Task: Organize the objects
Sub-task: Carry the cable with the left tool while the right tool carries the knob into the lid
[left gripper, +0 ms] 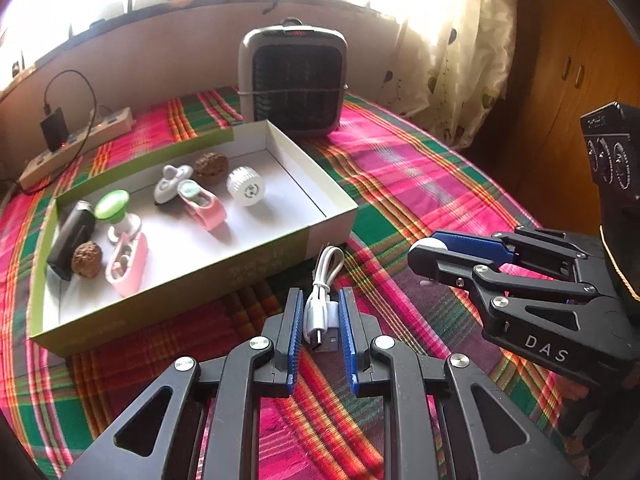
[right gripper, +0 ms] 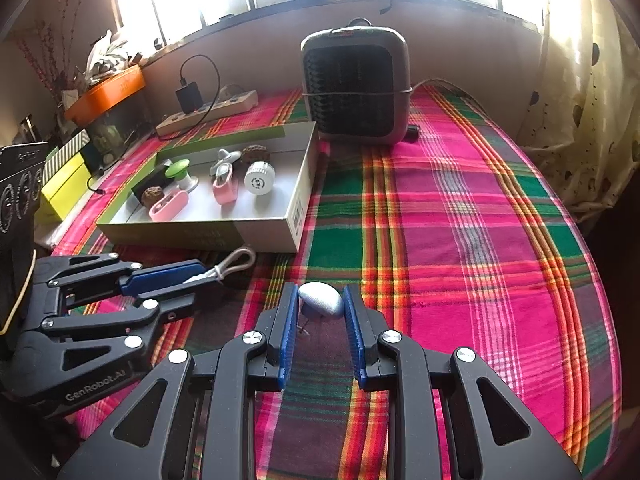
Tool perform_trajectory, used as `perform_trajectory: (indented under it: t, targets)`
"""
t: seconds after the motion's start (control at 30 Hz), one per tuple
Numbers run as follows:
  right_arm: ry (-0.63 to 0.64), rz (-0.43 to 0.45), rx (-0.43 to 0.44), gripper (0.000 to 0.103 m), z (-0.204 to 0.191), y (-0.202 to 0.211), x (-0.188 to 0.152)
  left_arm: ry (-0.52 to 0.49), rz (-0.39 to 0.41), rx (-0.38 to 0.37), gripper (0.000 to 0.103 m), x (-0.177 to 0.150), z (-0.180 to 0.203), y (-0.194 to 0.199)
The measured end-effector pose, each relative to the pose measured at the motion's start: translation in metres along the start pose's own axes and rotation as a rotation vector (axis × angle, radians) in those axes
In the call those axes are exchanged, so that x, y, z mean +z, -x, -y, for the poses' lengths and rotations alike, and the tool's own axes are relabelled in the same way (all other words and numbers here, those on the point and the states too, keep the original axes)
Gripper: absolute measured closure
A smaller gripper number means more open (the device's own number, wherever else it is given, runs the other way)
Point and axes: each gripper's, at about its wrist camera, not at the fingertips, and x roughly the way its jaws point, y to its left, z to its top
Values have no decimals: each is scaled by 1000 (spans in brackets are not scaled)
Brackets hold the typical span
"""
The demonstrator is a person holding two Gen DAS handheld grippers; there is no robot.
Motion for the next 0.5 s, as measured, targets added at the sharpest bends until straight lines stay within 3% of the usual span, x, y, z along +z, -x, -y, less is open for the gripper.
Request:
perform_trajectory:
  t: [0.5]
  targets:
    - [58,51,18,78,-19,8,27,56,54,39,87,8,-26,24]
